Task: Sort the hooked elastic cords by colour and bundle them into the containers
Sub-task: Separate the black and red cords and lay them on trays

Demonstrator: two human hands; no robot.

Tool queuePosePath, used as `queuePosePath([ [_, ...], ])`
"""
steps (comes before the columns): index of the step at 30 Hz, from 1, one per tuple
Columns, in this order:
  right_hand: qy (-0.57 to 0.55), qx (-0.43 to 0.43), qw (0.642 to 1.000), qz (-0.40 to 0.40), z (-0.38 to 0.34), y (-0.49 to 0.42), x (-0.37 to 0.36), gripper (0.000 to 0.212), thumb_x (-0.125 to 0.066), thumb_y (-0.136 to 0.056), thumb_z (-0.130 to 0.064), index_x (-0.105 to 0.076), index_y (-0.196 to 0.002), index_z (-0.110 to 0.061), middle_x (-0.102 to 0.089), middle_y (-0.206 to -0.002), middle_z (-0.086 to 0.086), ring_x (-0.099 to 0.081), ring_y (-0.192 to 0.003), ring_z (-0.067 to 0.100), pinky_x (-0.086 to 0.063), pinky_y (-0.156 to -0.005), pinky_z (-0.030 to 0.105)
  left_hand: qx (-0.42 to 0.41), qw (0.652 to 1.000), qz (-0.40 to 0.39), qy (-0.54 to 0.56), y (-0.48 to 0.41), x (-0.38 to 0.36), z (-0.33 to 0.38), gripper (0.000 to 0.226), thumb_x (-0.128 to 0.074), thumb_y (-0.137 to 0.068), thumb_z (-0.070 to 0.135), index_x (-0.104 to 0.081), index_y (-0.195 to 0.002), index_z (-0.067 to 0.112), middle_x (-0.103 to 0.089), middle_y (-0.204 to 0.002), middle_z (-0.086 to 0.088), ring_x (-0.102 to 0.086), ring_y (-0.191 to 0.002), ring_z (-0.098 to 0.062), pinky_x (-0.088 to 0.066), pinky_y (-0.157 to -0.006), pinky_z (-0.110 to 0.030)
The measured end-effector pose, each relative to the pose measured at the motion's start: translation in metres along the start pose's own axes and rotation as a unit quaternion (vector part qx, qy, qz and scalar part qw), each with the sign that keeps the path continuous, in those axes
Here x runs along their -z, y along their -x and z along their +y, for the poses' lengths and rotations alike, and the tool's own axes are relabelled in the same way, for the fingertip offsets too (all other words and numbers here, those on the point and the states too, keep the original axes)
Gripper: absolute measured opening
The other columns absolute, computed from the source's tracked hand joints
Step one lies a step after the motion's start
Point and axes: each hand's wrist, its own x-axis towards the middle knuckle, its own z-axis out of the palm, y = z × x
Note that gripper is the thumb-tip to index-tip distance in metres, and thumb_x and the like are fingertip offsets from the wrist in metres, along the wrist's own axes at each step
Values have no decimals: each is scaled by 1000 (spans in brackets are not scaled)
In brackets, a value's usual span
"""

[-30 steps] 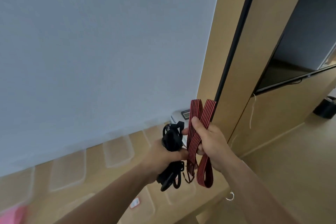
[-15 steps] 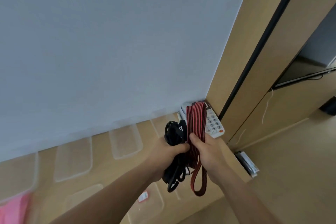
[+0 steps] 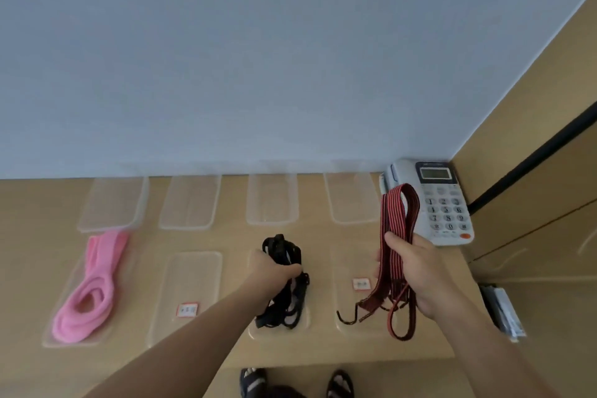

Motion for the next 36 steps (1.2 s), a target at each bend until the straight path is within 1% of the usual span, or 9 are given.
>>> queuePosePath([
  [3, 11, -23, 999, -23, 9, -10, 4, 23, -50, -98, -13, -55, -95, 9, -54, -76, 22, -59, -45, 26, -47, -39, 30, -3, 999, 40, -13, 1, -10, 0, 55, -78, -75, 18, -40, -114, 7, -55, -103, -10, -58, -82, -19, -42, -54, -26],
  [7, 2, -58, 997, -51, 23, -20, 17, 29, -49, -99, -15, -50, -103, 14, -51, -80, 25, -61, -45, 28, -48, -39, 33, -13, 996, 83, -25, -5, -19, -6, 60, -79, -71, 30, -43, -114, 9, -59, -102, -10, -60, -85, -21, -46, -60, -30],
  [14, 7, -103, 994, -17, 41, -41, 34, 17, -54, -94, -16, -62, -93, -1, -56, -78, 18, -58, -73, 34, -50, -57, 38, 15, 978, 162, -130, 0, -31, 1, 75, -69, -74, 43, -32, -129, 7, -46, -128, -9, -39, -124, -31, -38, -101, -49],
  [20, 102, -69, 992, -17, 46, -63, 28, 17, -56, -94, -18, -64, -100, -4, -67, -93, 19, -64, -83, 31, -48, -68, 33, -99, 924, 213, -301, 18, -56, 11, 107, -58, -83, 45, 14, -153, 9, 16, -163, -6, 20, -149, -23, 6, -118, -51],
  [22, 130, -46, 990, -24, 47, -68, 27, 12, -59, -92, -16, -64, -96, -6, -69, -93, 17, -65, -84, 27, -48, -71, 32, -191, 895, 193, -354, 29, -72, 16, 92, -53, -88, 44, 2, -155, 14, 5, -164, -1, 13, -150, -21, 6, -119, -45],
  [25, 182, -28, 983, -26, 51, -72, 29, 9, -62, -88, -13, -64, -94, -7, -69, -87, 11, -65, -80, 24, -50, -72, 33, -278, 892, 110, -339, 35, -99, 23, 54, -47, -95, 43, -41, -143, 21, -43, -147, 4, -34, -137, -15, -27, -113, -32],
  [27, 217, -12, 976, -25, 55, -73, 30, 4, -64, -87, -14, -65, -91, -14, -70, -87, 5, -66, -83, 23, -51, -77, 36, -269, 909, 26, -318, 37, -115, 25, 47, -48, -95, 45, -49, -137, 23, -55, -133, 6, -53, -119, -14, -43, -97, -27],
  [31, 313, 31, 949, -16, 61, -74, 32, 18, -62, -82, -21, -59, -100, -17, -67, -93, 3, -63, -89, 24, -50, -77, 33, -263, 891, -66, -363, 30, -140, 25, 51, -52, -91, 40, -45, -139, 25, -54, -127, -3, -56, -113, -23, -48, -93, -34],
  [36, 384, 61, 921, 12, 69, -65, 36, 35, -56, -79, -31, -55, -112, -18, -66, -102, 5, -62, -98, 28, -52, -82, 37, -273, 887, -70, -365, 20, -153, 23, 52, -51, -93, 31, -43, -143, 20, -49, -136, -6, -48, -124, -27, -39, -104, -33],
])
